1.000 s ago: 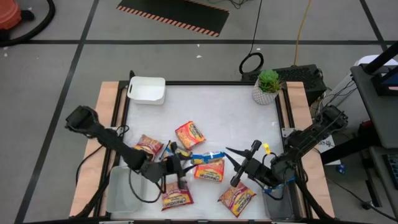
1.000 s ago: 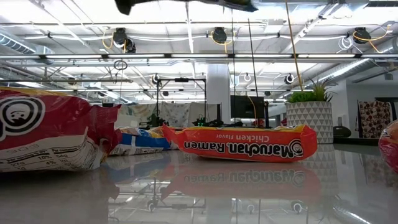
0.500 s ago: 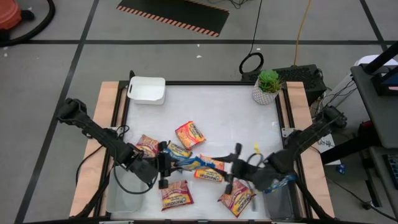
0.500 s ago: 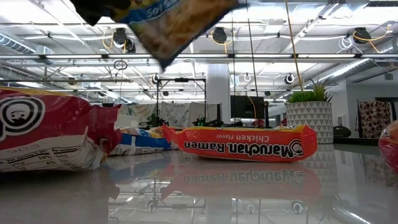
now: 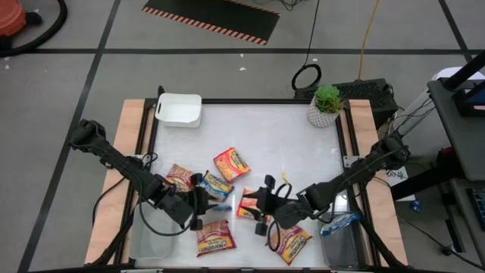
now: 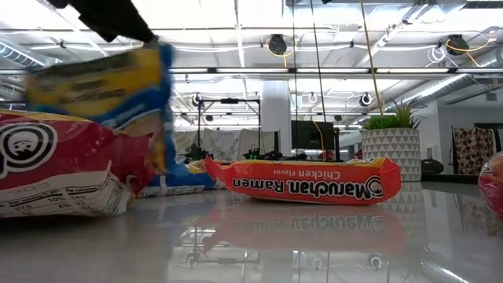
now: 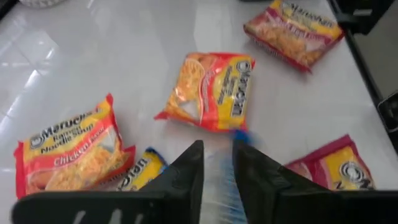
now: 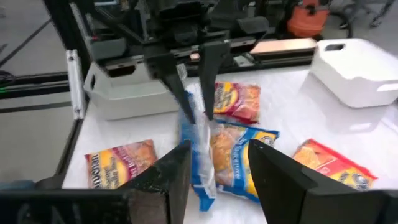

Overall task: Sort Maruchan noodles
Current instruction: Put the top blue noodle pack into the black bin

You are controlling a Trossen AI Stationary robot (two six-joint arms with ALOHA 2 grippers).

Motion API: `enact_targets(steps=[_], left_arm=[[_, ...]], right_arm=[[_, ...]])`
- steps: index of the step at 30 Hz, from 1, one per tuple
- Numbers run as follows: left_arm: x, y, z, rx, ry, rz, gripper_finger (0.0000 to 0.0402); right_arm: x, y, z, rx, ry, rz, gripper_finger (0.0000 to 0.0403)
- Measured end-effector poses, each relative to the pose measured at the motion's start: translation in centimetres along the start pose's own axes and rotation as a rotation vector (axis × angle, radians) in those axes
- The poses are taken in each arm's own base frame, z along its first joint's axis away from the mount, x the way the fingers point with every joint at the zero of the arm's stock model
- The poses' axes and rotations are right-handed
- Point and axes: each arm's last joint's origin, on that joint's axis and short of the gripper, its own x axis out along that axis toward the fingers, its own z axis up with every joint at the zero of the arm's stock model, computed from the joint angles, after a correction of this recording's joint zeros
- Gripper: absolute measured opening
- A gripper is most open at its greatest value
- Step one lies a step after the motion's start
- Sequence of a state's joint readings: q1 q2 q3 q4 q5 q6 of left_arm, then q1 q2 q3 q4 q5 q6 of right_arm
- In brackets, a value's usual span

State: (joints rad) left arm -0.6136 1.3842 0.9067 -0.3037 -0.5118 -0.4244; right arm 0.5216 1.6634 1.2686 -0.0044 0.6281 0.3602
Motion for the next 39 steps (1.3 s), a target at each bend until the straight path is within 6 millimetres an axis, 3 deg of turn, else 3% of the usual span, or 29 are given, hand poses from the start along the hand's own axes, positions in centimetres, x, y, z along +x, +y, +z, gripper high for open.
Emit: enact_targets(steps=[10,17,28,32,39], left_arm=[[0.0,0.3,-0.8,-0.032,0.079,0.02,0.007],[0.0,0.4,-0.9,-0.026,0.095,0.028,0.007],[-0.1,0.7,-1.6,-0.019,0.156,0.061,0.0069],[-0.2,0.7,-1.7,-0.039,0.159,0.063,0.0069],[-0.5,0.2,-1.9,-0.064,0.161,0.055,0.0069]], right_arm=[[0.6,0.2,-0.7,-0.007,0.042,0.052,0.0154],[5.0,2.7,-4.7,-0.117,0.102,0.213,0.0177],[10.9,6.9,-6.0,-0.459,0.105,0.247,0.0192],[11.9,7.3,-6.6,-0.547,0.099,0.2,0.0192],[12.0,7.4,-6.8,-0.715,0.078,0.244,0.0191]])
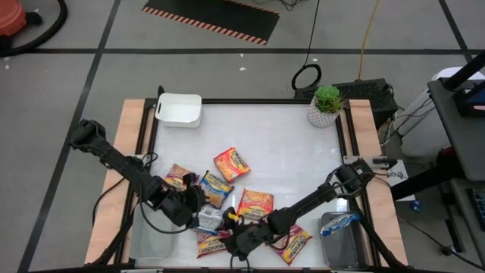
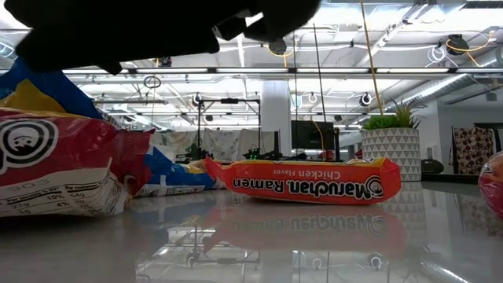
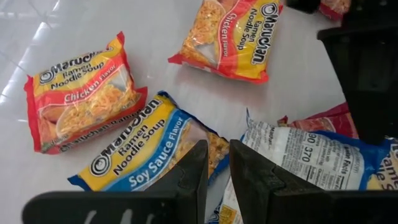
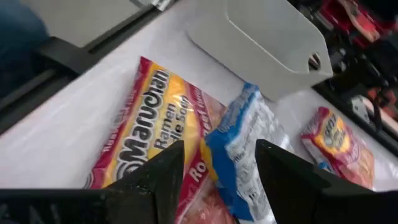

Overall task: Sort Maruchan noodles
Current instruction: Put the top blue noodle pack into the black bin

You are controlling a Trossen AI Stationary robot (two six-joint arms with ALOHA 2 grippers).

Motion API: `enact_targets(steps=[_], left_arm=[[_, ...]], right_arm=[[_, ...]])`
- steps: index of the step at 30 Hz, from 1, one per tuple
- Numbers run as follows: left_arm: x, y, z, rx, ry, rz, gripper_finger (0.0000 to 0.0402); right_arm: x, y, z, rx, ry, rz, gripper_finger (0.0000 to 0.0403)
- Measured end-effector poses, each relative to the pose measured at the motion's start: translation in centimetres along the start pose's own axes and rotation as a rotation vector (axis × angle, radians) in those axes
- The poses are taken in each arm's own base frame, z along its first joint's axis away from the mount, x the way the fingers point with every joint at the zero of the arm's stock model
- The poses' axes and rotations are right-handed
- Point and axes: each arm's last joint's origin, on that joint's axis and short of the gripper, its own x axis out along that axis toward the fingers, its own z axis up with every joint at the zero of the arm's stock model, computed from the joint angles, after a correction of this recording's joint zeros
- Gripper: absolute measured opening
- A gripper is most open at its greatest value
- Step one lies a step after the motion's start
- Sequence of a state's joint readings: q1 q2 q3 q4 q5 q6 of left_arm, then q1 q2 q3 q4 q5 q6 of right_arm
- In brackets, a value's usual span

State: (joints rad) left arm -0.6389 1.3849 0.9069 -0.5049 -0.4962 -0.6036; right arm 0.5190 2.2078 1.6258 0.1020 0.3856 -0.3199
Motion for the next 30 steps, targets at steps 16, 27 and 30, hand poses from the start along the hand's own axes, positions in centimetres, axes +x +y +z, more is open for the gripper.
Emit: enact_targets(steps=[16,27,30], left_arm=[[-0.1,-0.2,-0.1,-0.006,-0.007,0.001,0.0069],[-0.1,-0.2,-0.1,0.011,-0.007,0.003,0.0069],[-0.1,-0.2,-0.1,0.011,-0.007,0.003,0.0069]], right_arm=[[1.2,0.7,-0.8,-0.061,-0.028,0.01,0.0155],[2.0,0.9,-1.2,-0.077,-0.046,-0.087,0.0139],[2.1,0.8,-1.4,-0.069,-0.033,-0.078,0.0111]])
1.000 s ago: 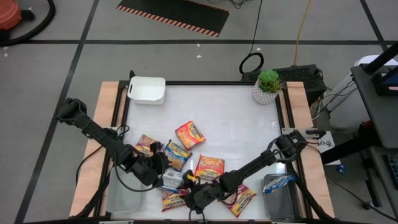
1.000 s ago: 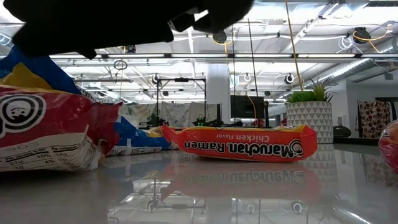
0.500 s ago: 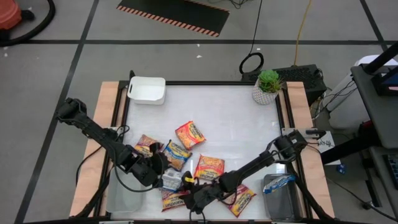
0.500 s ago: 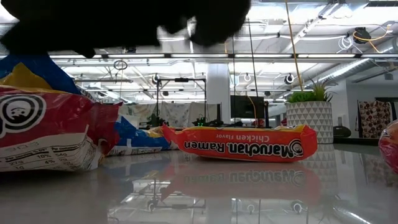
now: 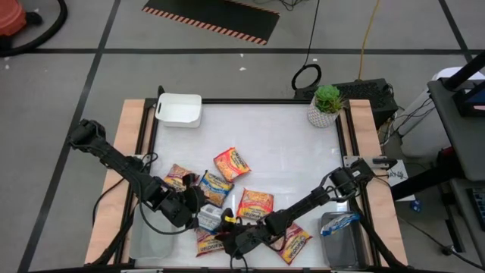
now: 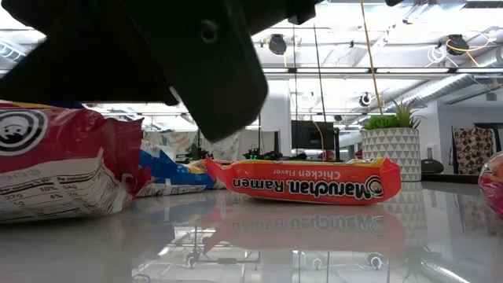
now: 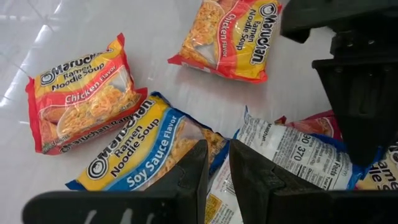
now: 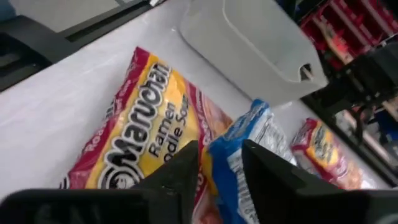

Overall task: Sort Maruchan noodles
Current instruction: Put the top blue noodle pack into the black bin

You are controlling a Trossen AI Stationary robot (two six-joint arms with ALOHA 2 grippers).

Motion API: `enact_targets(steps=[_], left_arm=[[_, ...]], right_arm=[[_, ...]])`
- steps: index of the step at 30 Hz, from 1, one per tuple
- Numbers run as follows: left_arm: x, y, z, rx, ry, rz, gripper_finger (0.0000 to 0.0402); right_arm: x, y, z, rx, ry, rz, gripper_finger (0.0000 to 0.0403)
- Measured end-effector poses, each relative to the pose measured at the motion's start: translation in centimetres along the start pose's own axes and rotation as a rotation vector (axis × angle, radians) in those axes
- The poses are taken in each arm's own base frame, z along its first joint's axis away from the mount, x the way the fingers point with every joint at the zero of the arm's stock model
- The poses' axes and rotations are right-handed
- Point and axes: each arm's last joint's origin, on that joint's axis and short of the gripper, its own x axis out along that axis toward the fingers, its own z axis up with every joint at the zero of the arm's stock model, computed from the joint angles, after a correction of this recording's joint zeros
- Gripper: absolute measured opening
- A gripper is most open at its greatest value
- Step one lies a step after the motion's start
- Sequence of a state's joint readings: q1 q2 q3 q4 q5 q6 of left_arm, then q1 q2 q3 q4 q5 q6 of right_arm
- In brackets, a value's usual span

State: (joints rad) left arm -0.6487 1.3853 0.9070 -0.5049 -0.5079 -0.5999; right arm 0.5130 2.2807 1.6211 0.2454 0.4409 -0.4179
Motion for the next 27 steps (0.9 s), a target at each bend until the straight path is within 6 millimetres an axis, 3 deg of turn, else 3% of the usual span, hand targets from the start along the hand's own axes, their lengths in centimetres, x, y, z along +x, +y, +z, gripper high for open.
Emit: enact_targets(steps=[9,13,16,27], left_arm=[[0.0,0.0,0.0,-0.005,0.0,0.0,0.0069],[0.0,0.0,0.0,-0.005,0.0,0.0,0.0069],[0.0,0.0,0.0,-0.007,0.0,0.0,0.007],[0.0,-0.2,0.7,-0.069,-0.089,0.014,0.007]], right_arm=[[0.2,-0.3,-0.5,0.033,0.031,0.026,0.0015],[0.1,-0.3,-0.5,0.02,0.043,-0.007,0.0003],[-1.1,-0.9,0.4,-0.017,0.077,-0.043,0.0001],[-7.5,-5.9,5.0,0.062,0.072,-0.122,0.0]])
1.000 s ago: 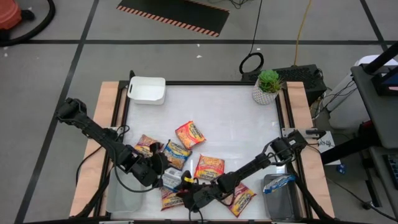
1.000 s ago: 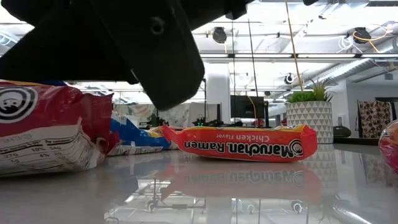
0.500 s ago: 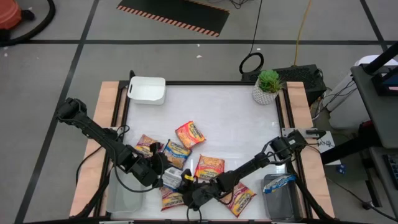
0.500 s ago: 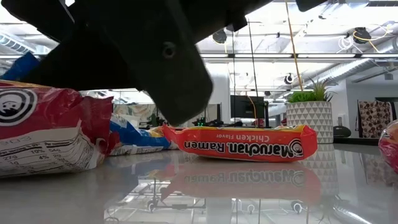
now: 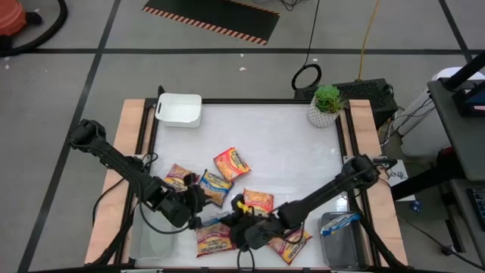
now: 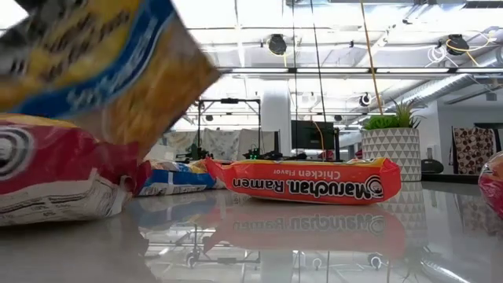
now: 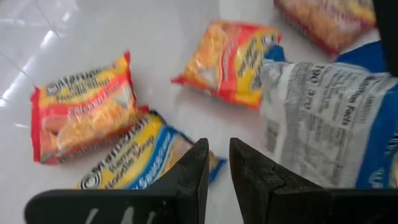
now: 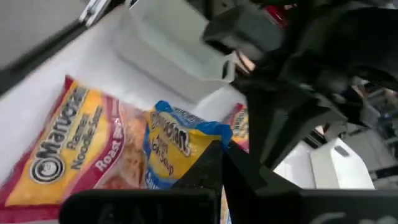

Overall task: Sort Maruchan noodles
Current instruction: Put the top blue noodle pack into the black bin

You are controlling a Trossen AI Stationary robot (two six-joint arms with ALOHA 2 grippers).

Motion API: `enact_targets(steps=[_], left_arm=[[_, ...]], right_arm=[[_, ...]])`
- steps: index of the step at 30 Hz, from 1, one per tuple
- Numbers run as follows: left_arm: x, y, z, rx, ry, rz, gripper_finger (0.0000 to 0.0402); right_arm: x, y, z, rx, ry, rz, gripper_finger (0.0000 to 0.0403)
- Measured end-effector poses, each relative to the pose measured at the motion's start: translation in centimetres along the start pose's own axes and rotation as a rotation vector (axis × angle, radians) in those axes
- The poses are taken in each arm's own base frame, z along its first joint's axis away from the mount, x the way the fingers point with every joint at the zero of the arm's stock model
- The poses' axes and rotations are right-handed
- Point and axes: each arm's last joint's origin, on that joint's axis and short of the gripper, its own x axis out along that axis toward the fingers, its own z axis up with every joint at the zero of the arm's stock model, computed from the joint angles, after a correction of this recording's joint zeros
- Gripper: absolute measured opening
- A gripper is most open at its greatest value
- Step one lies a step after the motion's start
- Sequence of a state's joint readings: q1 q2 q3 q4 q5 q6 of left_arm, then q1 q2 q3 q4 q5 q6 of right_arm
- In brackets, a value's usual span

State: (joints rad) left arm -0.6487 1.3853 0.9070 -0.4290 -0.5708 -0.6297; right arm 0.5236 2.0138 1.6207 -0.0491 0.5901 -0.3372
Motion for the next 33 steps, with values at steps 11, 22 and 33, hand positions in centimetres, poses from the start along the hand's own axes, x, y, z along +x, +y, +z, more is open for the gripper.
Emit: enact_targets(steps=[11,22,33], left_arm=[[-0.4,-1.0,0.9,-0.016,-0.129,-0.026,0.0178],[-1.3,-2.4,1.3,0.024,-0.235,-0.094,0.0349],[0.2,-3.6,2.0,0.102,-0.389,0.013,0.036]], right_arm=[[-2.9,-1.9,-0.3,0.148,0.149,-0.059,0.0],[-7.4,-2.7,1.0,0.162,0.158,-0.215,0.0],[-9.3,-2.8,1.7,0.208,0.124,-0.365,0.0]])
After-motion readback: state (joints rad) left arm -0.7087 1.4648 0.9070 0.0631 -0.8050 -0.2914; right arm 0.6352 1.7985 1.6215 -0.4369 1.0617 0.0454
